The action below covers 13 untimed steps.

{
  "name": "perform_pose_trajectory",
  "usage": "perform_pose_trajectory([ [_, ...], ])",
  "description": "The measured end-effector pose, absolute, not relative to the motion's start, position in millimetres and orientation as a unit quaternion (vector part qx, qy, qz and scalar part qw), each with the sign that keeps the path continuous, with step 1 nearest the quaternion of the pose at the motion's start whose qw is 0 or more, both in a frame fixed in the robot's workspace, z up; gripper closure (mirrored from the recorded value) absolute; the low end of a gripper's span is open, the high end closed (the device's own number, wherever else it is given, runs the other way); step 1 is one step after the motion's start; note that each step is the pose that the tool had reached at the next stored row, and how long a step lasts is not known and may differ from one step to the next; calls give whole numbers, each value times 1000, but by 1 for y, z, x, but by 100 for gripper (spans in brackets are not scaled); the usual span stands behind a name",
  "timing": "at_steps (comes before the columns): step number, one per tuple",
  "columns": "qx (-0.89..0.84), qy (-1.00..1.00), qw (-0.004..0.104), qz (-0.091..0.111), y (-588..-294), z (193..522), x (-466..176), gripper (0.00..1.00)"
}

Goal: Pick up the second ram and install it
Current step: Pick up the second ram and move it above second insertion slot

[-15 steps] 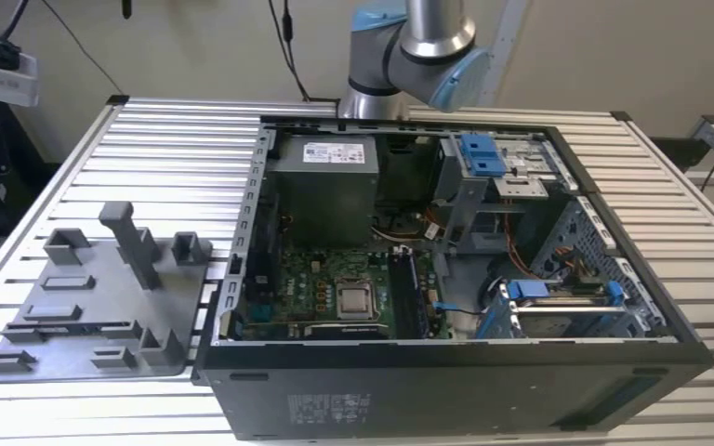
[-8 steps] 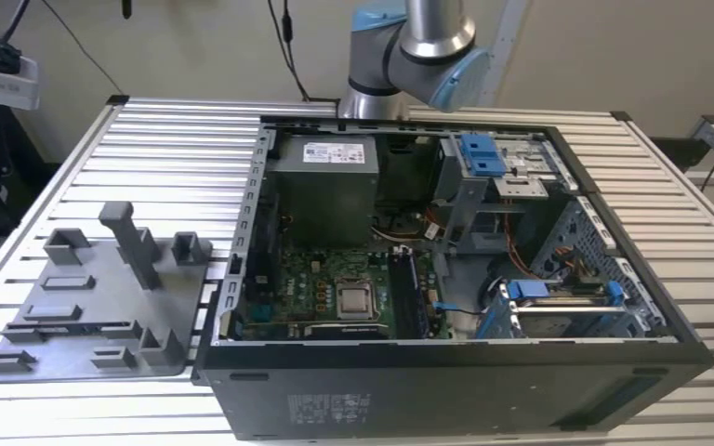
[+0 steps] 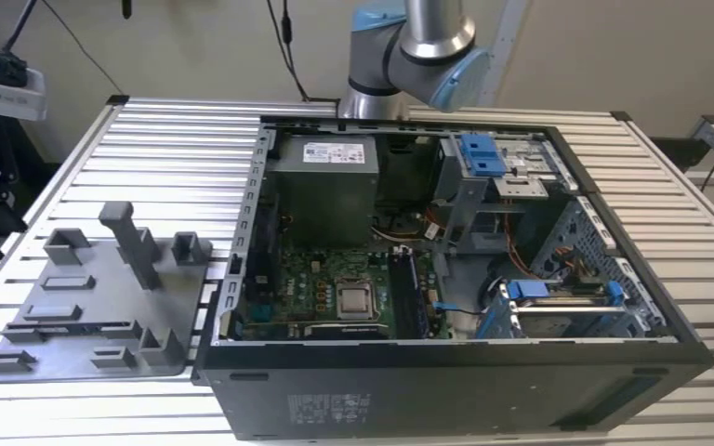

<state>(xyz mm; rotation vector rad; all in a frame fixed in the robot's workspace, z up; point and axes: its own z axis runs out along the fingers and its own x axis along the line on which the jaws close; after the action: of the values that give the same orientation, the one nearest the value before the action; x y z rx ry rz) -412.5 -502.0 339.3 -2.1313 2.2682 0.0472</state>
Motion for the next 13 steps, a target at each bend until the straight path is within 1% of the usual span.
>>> perform_pose_trajectory([
  [5, -688, 725, 12, 17, -502, 333, -412, 58],
  [13, -701, 713, 12, 18, -502, 319, -412, 58],
])
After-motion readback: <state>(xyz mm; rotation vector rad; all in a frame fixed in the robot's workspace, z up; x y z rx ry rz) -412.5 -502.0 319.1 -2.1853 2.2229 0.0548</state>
